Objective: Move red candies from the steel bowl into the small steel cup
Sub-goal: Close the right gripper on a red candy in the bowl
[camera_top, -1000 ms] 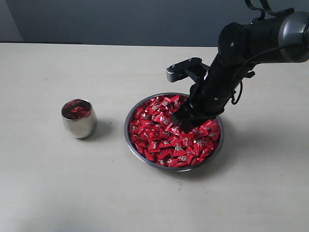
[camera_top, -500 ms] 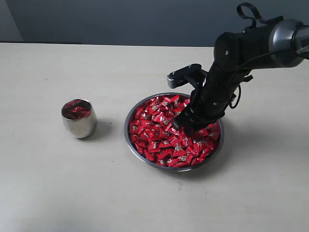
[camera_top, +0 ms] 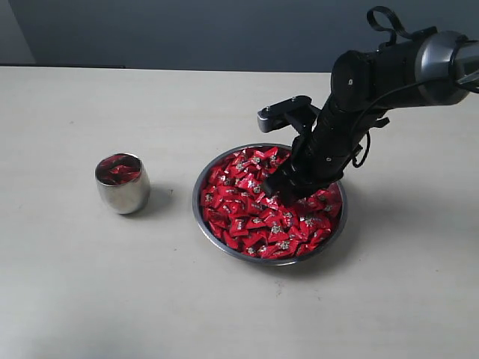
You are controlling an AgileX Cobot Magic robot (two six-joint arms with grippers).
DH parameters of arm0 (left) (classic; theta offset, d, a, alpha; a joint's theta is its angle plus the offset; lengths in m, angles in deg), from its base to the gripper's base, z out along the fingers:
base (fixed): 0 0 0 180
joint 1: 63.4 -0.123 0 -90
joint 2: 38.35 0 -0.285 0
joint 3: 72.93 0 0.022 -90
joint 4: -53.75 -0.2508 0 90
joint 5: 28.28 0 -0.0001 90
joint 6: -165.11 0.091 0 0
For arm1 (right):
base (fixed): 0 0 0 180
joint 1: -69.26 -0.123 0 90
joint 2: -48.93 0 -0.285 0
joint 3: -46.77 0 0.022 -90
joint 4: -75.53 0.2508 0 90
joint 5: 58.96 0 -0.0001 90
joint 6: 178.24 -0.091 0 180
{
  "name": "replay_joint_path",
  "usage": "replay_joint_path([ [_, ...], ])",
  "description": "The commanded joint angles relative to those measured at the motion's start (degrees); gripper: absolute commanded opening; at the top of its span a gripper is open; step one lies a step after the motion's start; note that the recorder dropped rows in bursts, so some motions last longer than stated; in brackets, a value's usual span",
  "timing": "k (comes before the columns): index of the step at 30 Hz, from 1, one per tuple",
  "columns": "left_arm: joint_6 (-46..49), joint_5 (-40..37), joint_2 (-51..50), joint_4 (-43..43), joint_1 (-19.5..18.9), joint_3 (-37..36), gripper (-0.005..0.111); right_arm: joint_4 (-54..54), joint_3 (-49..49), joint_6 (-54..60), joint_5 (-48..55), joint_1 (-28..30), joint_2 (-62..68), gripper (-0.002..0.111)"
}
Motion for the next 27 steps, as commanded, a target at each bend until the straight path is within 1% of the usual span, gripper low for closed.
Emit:
replay_joint_path([
  [1, -0.15, 0.10, 0.26, -0.07, -0.04, -0.22, 0.000, -0.01, -0.11, -0.01, -0.34, 0.01, 0.83, 0.044],
  [8, -0.15, 0.10, 0.26, -0.07, -0.04, -0.22, 0.000, -0.01, -0.11, -0.01, -1.06, 0.01, 2.29, 0.044],
  [10, -0.15, 0.10, 0.26, -0.07, -0.04, -0.22, 0.000, -0.13, -0.11, -0.01, -1.06, 0.01, 2.29, 0.041],
  [11, -0.15, 0.10, 0.26, -0.07, -0.04, -0.22, 0.000, -0.13, -0.11, -0.01, -1.06, 0.01, 2.29, 0.038],
  [18, -0.15, 0.10, 0.26, -0.07, -0.04, -0.22, 0.000, -1.67, -0.11, -0.01, -0.82, 0.01, 2.29, 0.001],
  [19, -0.15, 0.10, 0.26, -0.07, -0.04, -0.22, 0.000, -1.67, -0.11, -0.01, -0.68, 0.01, 2.29, -0.001],
  [27, -0.15, 0.10, 0.26, -0.07, -0.04, -0.22, 0.000, -1.70, -0.18, -0.01, -0.68, 0.01, 1.29, -0.001],
])
